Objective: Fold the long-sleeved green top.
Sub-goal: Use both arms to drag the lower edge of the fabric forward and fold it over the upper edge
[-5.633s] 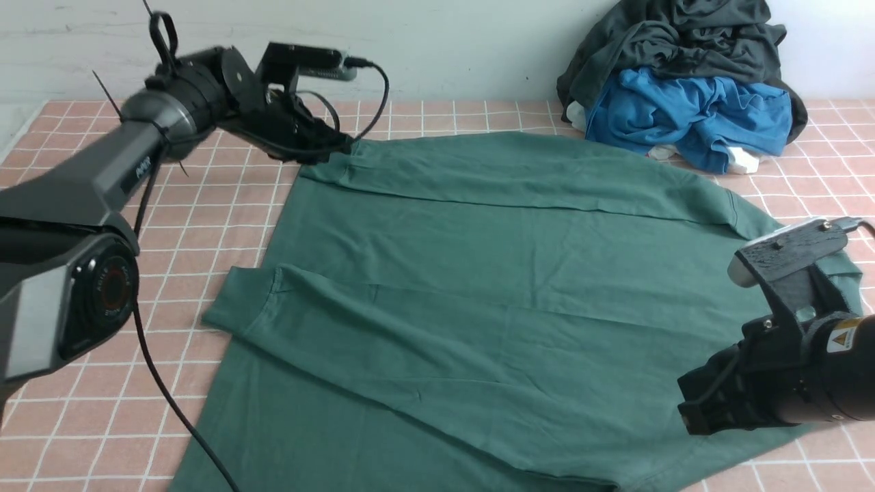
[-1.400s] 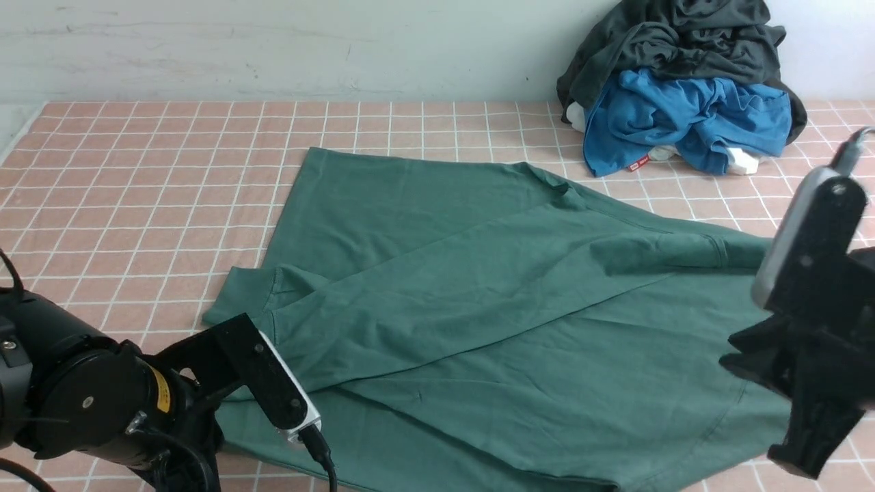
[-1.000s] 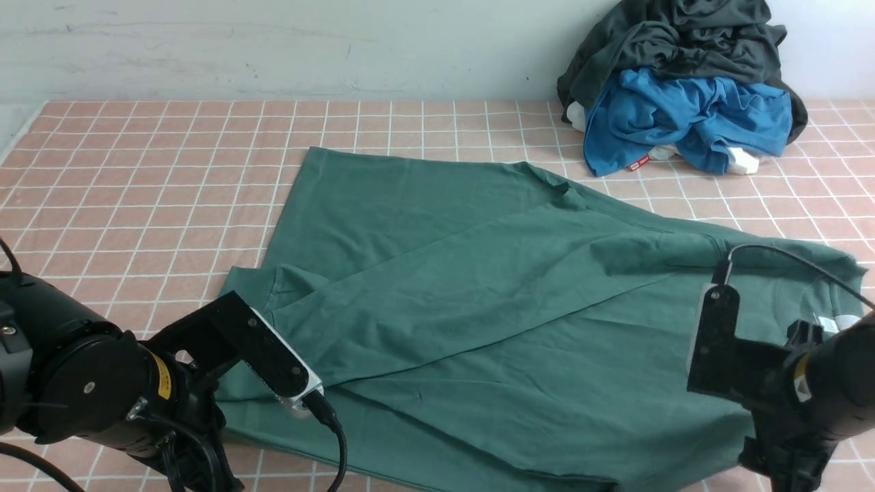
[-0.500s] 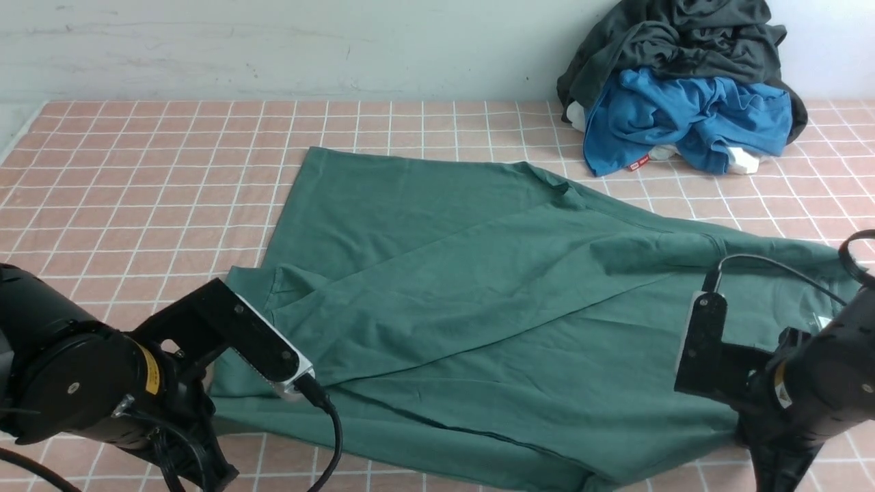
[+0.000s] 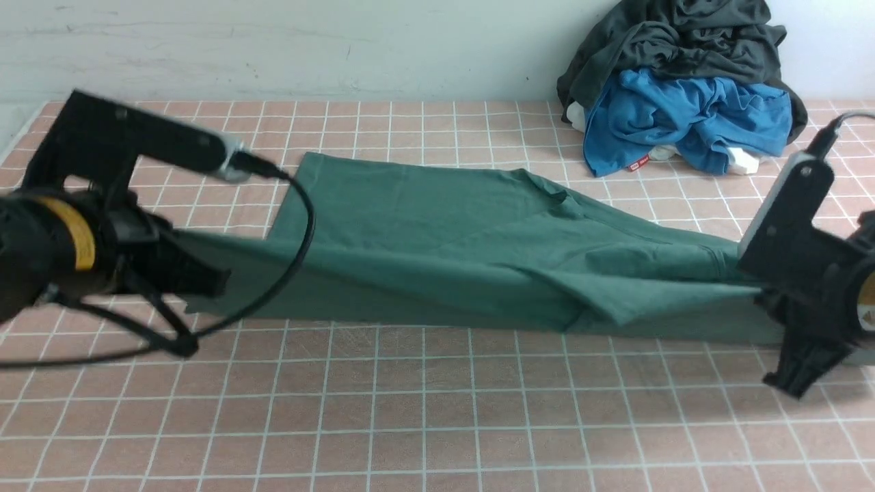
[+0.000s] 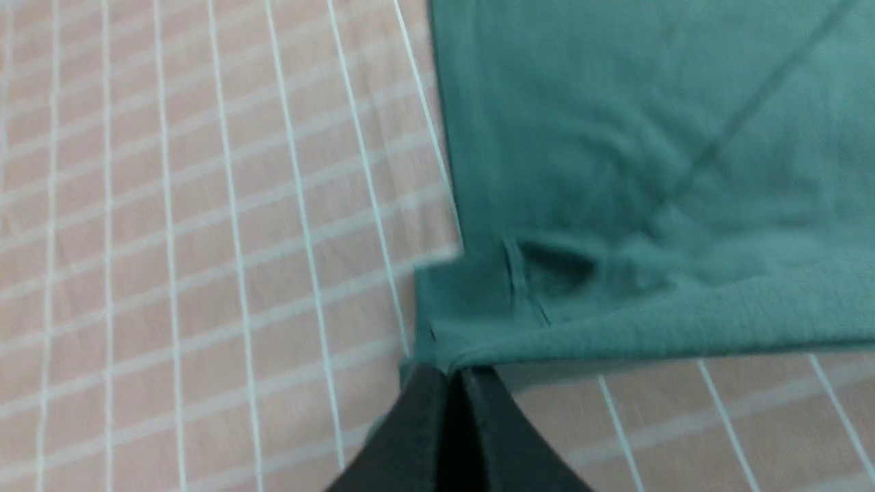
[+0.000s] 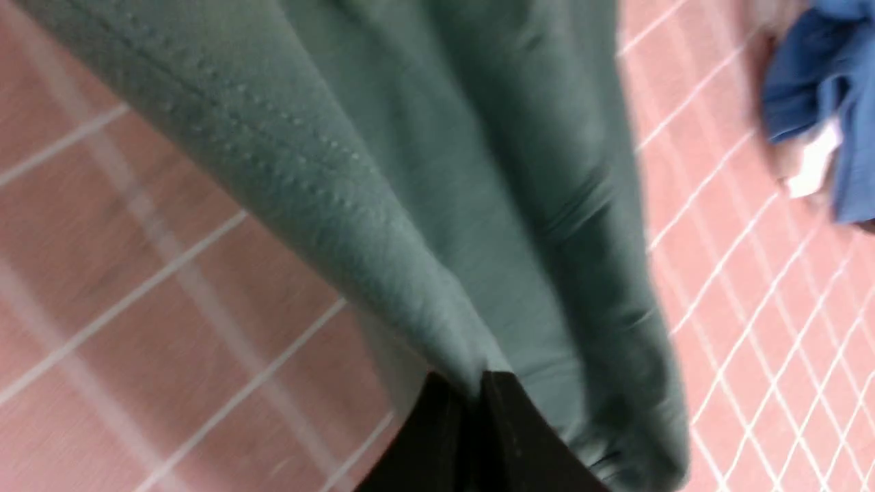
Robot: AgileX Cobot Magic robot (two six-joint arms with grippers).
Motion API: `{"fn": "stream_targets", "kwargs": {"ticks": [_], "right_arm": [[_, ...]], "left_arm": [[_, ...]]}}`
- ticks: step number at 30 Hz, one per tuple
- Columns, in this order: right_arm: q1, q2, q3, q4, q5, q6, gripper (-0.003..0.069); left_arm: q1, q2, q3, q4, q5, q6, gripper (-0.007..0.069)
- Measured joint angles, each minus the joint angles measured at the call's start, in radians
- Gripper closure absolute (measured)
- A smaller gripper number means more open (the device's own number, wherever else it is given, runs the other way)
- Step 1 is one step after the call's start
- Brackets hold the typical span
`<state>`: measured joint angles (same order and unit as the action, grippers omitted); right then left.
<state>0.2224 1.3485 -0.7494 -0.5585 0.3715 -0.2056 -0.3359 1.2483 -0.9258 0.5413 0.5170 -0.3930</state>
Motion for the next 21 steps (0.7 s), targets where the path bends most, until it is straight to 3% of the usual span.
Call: {"fn": "stream_targets", "kwargs": {"ticks": [7, 13, 17, 21], "right_arm": [[-0.096, 0.298, -0.191, -0.057, -0.14, 0.138, 0.065], [-0.099, 0.528, -0.393, -0.083, -0.117, 0.179, 0.0623], [-0.099, 0.637, -0.548, -0.083, -0.054, 0.266, 0.0491], [-0.099, 0.663, -0.662, -0.065, 0.099, 0.435, 0.0336]], "left_arm": [[0.07, 0.403, -0.347, 0.076, -0.133, -0.024, 0.0627], [0.086, 0.812, -0.723, 0.095, -0.056, -0.026, 0.0625], [0.086, 1.107, -1.089, 0.098, 0.181, -0.016, 0.0614], [0.089, 1.3, -1.413, 0.04, 0.351, 0.052, 0.0519]]}}
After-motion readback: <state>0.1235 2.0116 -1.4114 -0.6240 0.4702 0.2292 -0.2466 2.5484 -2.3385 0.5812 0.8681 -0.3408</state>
